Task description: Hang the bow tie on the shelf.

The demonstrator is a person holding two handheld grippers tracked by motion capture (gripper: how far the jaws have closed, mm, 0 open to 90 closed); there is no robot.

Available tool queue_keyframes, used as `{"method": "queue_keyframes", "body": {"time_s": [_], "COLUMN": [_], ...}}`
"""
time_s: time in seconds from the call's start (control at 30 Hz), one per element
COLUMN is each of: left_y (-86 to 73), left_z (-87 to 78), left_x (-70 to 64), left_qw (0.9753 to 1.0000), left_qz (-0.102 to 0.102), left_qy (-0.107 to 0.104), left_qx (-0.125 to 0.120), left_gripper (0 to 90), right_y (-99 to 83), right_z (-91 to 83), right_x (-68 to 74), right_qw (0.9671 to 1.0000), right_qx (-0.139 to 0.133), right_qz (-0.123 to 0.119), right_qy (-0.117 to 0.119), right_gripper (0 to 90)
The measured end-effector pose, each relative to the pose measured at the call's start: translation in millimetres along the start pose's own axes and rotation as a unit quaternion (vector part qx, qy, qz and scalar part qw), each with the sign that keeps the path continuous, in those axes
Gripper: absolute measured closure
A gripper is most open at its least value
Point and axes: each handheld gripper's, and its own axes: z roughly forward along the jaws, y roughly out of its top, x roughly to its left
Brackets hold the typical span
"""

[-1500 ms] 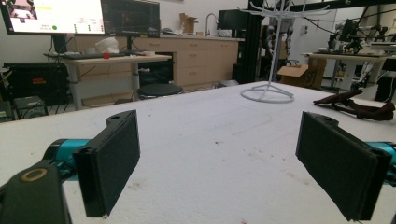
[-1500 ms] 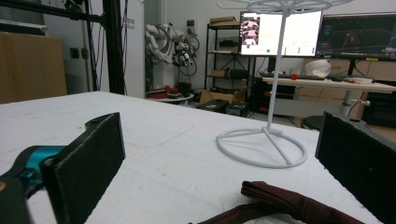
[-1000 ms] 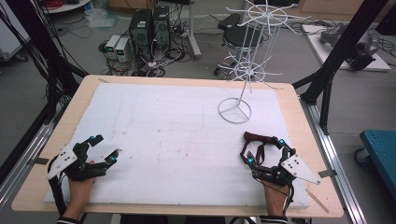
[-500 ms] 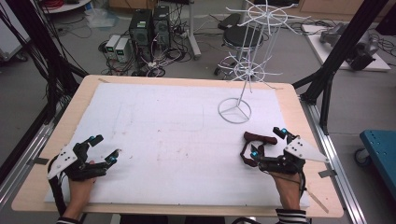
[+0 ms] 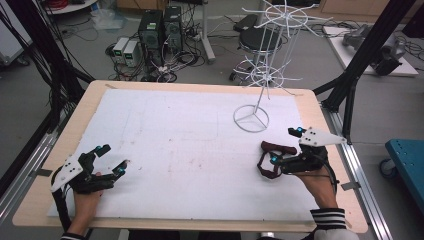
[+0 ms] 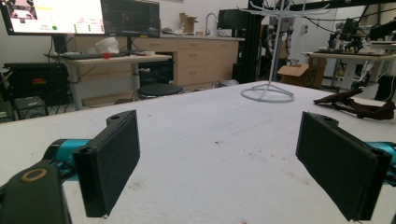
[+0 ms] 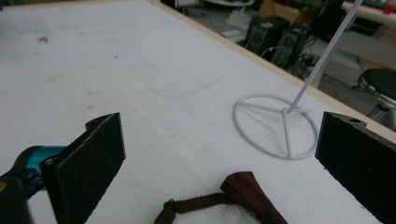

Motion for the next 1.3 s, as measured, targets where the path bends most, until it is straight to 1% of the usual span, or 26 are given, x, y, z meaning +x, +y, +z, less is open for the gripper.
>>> {"method": "queue_keyframes", "body": {"time_s": [0.03, 0.17, 0.3, 0.37, 0.4, 0.43, 0.53, 0.67, 0.73, 0.77, 0.9, 0.97, 1.0, 1.03, 1.07, 1.13, 1.2, 1.23, 1.27, 1.3], "left_y": [0.0, 0.0, 0.0, 0.0, 0.0, 0.0, 0.0, 0.0, 0.0, 0.0, 0.1, 0.0, 0.0, 0.1, 0.1, 0.1, 0.1, 0.1, 0.1, 0.0], "left_z": [-0.1, -0.1, 0.0, 0.2, 0.2, 0.3, 0.2, 0.3, 0.3, 0.3, 0.2, 0.4, 0.4, 0.3, 0.3, 0.3, 0.3, 0.4, 0.4, 0.4], "left_x": [0.2, 0.1, 0.1, 0.0, 0.0, -0.1, 0.0, -0.1, 0.0, 0.0, -0.2, -0.2, -0.2, -0.2, -0.3, -0.2, -0.3, -0.4, -0.4, -0.4], "left_qw": [1.0000, 1.0000, 1.0000, 1.0000, 1.0000, 1.0000, 1.0000, 1.0000, 1.0000, 1.0000, 1.0000, 1.0000, 1.0000, 1.0000, 1.0000, 1.0000, 1.0000, 1.0000, 1.0000, 1.0000], "left_qz": [0.001, 0.001, 0.000, -0.001, -0.001, -0.001, 0.000, 0.000, 0.000, 0.000, 0.001, 0.000, 0.000, 0.001, 0.001, 0.001, 0.001, 0.002, 0.002, 0.002], "left_qy": [0.000, 0.000, 0.000, 0.001, 0.001, 0.000, 0.001, 0.001, 0.001, 0.001, 0.001, 0.001, 0.001, 0.001, 0.002, 0.001, 0.002, 0.000, 0.000, 0.000], "left_qx": [0.001, 0.001, 0.000, 0.000, 0.000, 0.000, 0.001, 0.001, 0.001, 0.001, 0.002, 0.001, 0.001, 0.002, 0.002, 0.002, 0.002, 0.002, 0.002, 0.002], "left_gripper": [14.1, 14.1, 14.1, 14.1, 14.1, 14.1, 14.0, 14.1, 14.1, 14.1, 14.1, 14.1, 14.1, 14.1, 14.1, 14.1, 14.1, 14.1, 14.1, 14.0], "right_y": [1.1, 3.7, 4.5, 3.7, 3.3, 2.9, 2.1, -0.4, -3.2, -4.9, -11.1, -13.5, -13.5, -14.9, -17.0, -17.7, -20.1, -20.9, -21.6, -22.3], "right_z": [1.2, 5.4, 9.6, 12.7, 13.6, 15.3, 20.7, 28.8, 33.3, 35.5, 44.4, 47.3, 47.3, 48.4, 51.0, 51.9, 56.4, 58.1, 60.7, 62.5], "right_x": [-3.1, -15.0, -26.8, -33.0, -34.5, -37.3, -43.0, -49.3, -53.2, -55.1, -62.5, -65.7, -65.7, -67.5, -71.2, -72.2, -74.3, -74.7, -74.7, -74.5], "right_qw": [0.9999, 0.9990, 0.9965, 0.9939, 0.9928, 0.9916, 0.9875, 0.9823, 0.9800, 0.9785, 0.9733, 0.9715, 0.9715, 0.9706, 0.9676, 0.9675, 0.9658, 0.9652, 0.9632, 0.9621], "right_qx": [0.009, 0.039, 0.077, 0.101, 0.110, 0.119, 0.147, 0.176, 0.187, 0.195, 0.219, 0.228, 0.228, 0.232, 0.245, 0.245, 0.253, 0.255, 0.261, 0.266], "right_qz": [-0.007, -0.015, -0.020, -0.017, -0.014, -0.016, -0.021, -0.022, -0.023, -0.018, -0.020, -0.025, -0.025, -0.025, -0.025, -0.025, -0.020, -0.021, -0.026, -0.026], "right_qy": [0.001, 0.012, 0.025, 0.042, 0.044, 0.048, 0.054, 0.060, 0.064, 0.066, 0.065, 0.060, 0.060, 0.059, 0.056, 0.056, 0.053, 0.053, 0.056, 0.056], "right_gripper": [0.8, 0.8, 0.8, 0.8, 0.8, 0.8, 0.8, 0.9, 1.8, 2.7, 3.6, 3.6, 3.6, 3.6, 3.6, 3.6, 3.6, 3.6, 3.6, 3.6]}}
